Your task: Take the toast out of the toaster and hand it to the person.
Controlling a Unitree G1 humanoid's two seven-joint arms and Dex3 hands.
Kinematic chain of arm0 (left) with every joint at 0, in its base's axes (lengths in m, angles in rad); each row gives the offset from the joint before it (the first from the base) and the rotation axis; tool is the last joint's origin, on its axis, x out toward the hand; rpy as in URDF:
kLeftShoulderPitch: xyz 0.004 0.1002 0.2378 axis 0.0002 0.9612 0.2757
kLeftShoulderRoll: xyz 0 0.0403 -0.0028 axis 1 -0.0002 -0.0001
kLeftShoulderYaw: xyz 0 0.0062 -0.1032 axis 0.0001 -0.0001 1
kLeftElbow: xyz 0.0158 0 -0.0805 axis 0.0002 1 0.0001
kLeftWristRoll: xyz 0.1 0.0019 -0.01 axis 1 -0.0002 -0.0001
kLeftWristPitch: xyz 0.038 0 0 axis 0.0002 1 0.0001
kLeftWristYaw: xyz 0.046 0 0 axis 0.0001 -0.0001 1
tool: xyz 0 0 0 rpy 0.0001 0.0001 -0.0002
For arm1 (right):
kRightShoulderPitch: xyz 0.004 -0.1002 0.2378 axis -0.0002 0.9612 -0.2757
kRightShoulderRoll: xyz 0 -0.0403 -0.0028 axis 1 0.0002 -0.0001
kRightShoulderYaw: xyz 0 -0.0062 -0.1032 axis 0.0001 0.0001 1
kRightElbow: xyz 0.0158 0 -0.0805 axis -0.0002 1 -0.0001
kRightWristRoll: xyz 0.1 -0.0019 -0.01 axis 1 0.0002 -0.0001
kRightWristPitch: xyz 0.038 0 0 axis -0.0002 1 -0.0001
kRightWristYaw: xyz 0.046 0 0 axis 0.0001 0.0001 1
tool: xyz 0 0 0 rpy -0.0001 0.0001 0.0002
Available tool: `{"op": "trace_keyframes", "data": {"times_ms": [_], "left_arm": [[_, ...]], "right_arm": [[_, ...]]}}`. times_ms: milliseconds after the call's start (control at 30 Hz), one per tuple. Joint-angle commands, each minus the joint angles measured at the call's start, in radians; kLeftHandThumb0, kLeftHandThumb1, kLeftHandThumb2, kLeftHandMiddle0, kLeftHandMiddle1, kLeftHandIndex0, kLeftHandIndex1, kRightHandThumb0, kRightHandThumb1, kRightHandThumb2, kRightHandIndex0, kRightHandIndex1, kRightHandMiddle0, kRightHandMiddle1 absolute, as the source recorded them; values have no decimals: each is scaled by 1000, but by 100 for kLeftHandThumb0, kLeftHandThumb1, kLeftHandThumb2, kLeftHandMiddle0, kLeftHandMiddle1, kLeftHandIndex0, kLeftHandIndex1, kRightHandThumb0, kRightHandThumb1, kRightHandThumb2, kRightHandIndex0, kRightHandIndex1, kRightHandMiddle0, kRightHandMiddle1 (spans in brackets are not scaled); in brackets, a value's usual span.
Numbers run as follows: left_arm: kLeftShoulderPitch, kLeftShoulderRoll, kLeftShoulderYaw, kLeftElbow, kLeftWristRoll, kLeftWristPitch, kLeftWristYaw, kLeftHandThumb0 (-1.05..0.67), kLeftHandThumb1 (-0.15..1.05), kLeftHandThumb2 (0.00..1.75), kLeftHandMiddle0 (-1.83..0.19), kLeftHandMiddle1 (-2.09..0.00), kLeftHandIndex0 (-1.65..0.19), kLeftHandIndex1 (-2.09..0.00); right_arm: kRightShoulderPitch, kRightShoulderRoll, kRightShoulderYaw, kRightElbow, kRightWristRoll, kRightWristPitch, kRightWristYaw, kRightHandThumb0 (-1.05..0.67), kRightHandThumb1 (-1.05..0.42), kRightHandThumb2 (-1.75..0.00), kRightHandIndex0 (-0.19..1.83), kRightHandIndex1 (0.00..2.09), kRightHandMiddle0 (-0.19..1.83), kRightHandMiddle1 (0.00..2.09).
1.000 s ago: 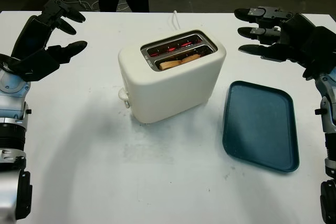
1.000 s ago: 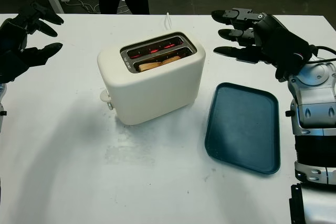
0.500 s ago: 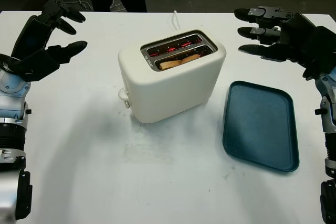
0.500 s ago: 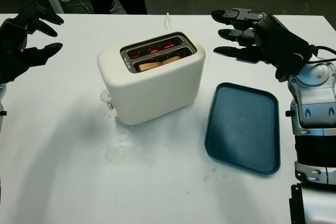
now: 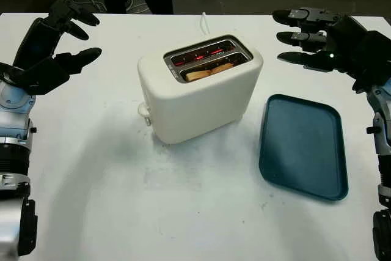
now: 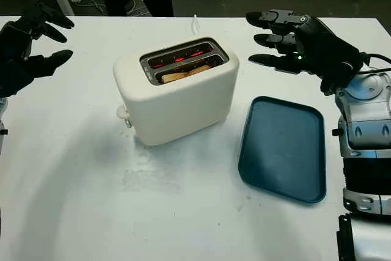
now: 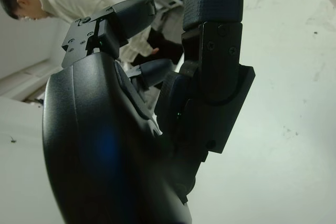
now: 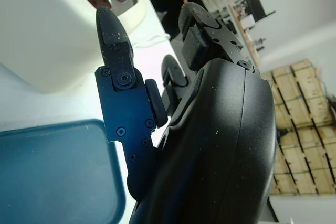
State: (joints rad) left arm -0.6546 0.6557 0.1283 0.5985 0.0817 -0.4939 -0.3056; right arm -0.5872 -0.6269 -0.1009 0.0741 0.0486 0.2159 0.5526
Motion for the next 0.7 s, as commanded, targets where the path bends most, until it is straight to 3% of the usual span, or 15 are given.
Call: {"op": "trace_keyframes", "data": {"times_ms": [0,133,667], "left_arm": [[-5,-1,6,0,-11,-10,3,-105,92,42,0,-162,0,-145],[0,-1,5,-16,-12,22,0,-105,92,41,0,-165,0,-148],[-12,-1,-3,3,3,-1,8,-105,92,44,0,-163,0,-146]], "right_arm": [[-1,-3,-3,-8,1,-9,-5,-52,-90,0,49,0,46,0],[-4,-3,-3,1,6,-11,1,-51,-90,0,49,0,46,0],[-15,1,0,9,8,-6,4,-53,-89,0,49,0,46,1]]}}
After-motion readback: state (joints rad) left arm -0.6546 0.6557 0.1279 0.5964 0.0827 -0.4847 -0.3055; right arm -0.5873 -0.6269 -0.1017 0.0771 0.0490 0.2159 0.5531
